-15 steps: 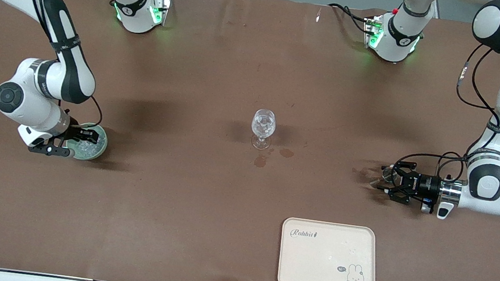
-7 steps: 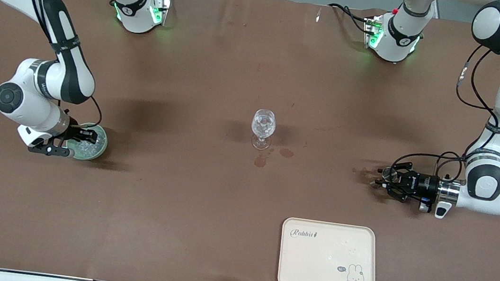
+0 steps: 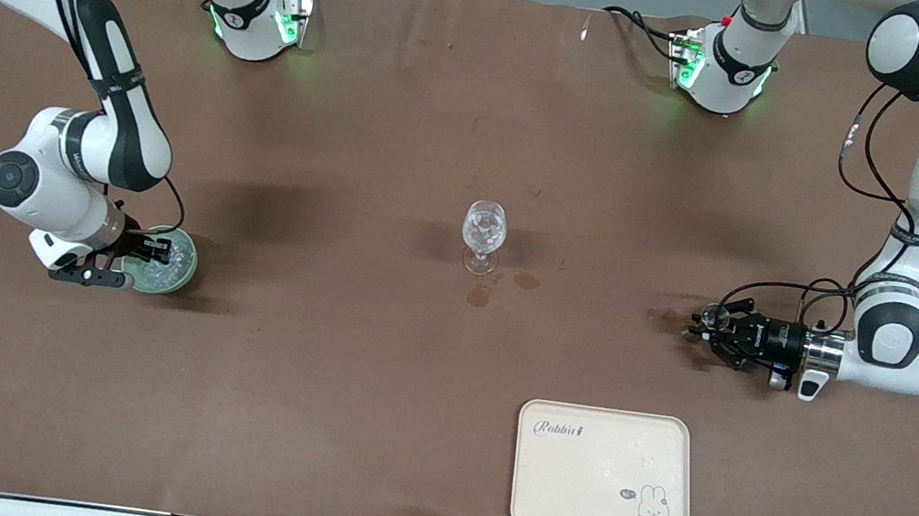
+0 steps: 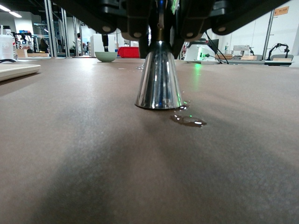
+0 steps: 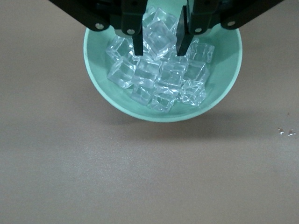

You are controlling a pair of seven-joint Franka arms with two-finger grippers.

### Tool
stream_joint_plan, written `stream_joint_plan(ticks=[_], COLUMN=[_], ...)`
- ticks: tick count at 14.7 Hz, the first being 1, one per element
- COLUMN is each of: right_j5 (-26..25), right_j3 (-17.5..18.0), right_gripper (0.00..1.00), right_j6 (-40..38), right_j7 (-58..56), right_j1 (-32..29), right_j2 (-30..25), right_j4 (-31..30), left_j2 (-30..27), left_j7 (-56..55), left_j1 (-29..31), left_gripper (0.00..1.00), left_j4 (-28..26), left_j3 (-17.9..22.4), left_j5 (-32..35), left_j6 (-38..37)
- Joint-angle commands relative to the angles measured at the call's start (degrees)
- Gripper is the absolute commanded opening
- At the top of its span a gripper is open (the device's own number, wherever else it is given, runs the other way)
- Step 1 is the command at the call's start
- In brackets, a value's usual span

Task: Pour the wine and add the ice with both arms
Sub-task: 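Carry the jigger to the glass while the right gripper lifts the ice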

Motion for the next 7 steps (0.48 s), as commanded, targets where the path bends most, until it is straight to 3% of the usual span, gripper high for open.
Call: stream_joint_plan(ticks=[1,4,7], right_j5=[-0.2,-0.2,-0.2], right_j3=[0.4,0.4,0.5], right_gripper=[0.11,0.05,0.03], right_j6=[-0.5,-2.5,-11.2], right_j7=[-0.6,-0.5,-0.6], right_j1=[-0.5,-0.5,-0.2], right_j2=[-0.3,-3.0,-5.9], right_j4=[0.0,0.6,7.0], left_j2=[-0.2,-2.3,-6.3], left_j7=[0.2,-1.0,-8.6], left_j1=[0.4,-0.4,-0.6], left_gripper=[0.03,0.01,0.01], left_j4=[0.6,0.9,0.7], left_j3=[-0.6,-2.3,-6.6], left_j5=[-1.1,-1.1,-1.1], left_j6=[-0.9,-0.7,0.3])
